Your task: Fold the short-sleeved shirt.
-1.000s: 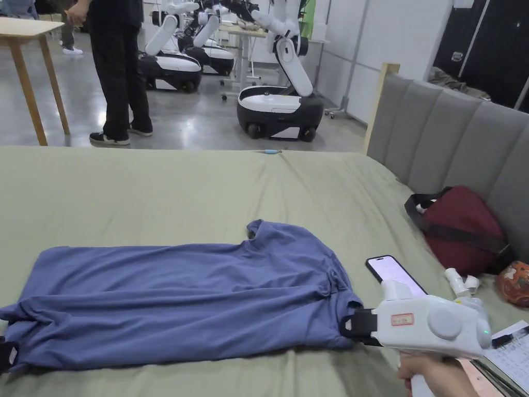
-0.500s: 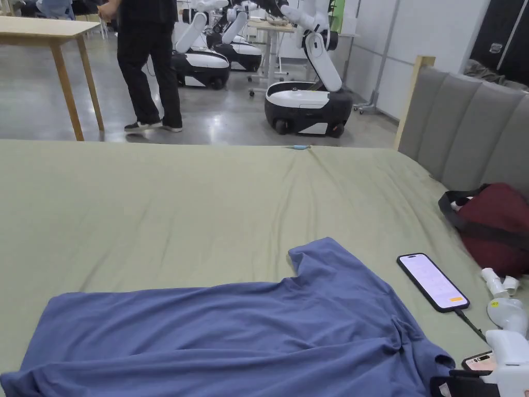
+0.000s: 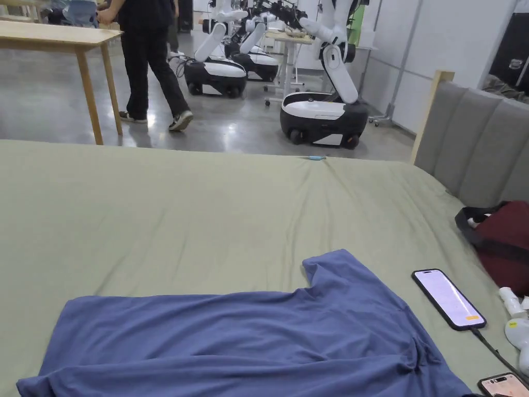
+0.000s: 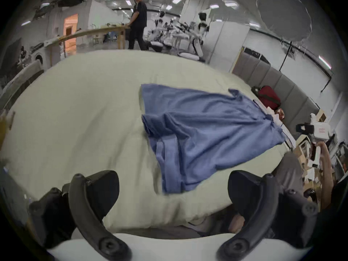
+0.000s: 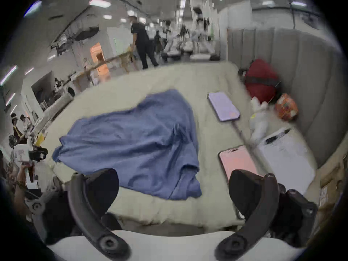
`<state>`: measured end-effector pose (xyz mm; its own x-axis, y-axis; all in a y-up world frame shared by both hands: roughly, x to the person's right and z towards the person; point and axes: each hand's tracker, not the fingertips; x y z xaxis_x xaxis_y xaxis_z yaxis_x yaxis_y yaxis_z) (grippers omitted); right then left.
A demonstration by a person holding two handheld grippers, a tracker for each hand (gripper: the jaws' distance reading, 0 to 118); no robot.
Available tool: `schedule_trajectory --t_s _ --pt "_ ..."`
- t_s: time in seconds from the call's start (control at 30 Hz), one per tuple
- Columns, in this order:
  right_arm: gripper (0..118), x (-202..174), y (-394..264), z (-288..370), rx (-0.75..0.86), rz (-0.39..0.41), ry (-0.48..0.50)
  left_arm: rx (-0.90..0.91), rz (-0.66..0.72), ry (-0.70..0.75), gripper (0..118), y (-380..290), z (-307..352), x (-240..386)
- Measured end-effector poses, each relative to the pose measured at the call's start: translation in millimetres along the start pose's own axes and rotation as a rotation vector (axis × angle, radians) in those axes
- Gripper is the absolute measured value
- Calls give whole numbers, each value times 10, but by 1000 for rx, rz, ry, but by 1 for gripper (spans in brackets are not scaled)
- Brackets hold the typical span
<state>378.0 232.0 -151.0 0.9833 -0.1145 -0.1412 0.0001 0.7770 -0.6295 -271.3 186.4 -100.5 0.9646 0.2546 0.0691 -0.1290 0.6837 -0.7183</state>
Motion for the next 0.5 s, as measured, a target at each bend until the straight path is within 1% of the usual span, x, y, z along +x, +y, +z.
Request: schedule_trajectory --t_s 0.03,0.07,0.1,0.13,0.17,0.2,0.23,0.27,0.3,0.33,0.37,0.4,0.47,0.5 --pt "117 -109 -31 214 69 13 -9 56 -16 19 115 -42 117 48" --pt "114 -199 -76 354 133 30 4 94 -22 35 115 -65 200 95" --pt "104 -298 -134 484 198 63 29 121 -22 60 112 -69 299 113" --pt "84 -382 -169 564 222 91 49 137 -27 43 105 -80 367 148" --pt "46 -392 -233 567 226 103 33 148 -26 29 86 -96 418 183" --pt "1 -454 -247 553 215 106 8 165 -28 38 33 -89 448 230" --pt "0 -498 -256 555 209 105 -36 199 -37 57 0 -41 459 239" --pt "0 -510 -238 549 207 96 12 209 -61 92 0 4 446 269" --pt "0 -545 -216 508 191 74 105 224 -85 89 0 92 424 298" --pt "0 -576 -196 472 194 51 133 179 -108 55 0 241 383 305" --pt "0 -608 -181 453 199 53 121 186 -110 55 0 369 350 263" --pt "0 -649 -156 431 194 64 126 233 -127 47 0 518 299 262" --pt "1 -712 -89 396 184 82 139 215 -124 36 0 882 81 187" --pt "0 -743 -73 381 182 89 146 200 -125 9 0 1068 -66 76"
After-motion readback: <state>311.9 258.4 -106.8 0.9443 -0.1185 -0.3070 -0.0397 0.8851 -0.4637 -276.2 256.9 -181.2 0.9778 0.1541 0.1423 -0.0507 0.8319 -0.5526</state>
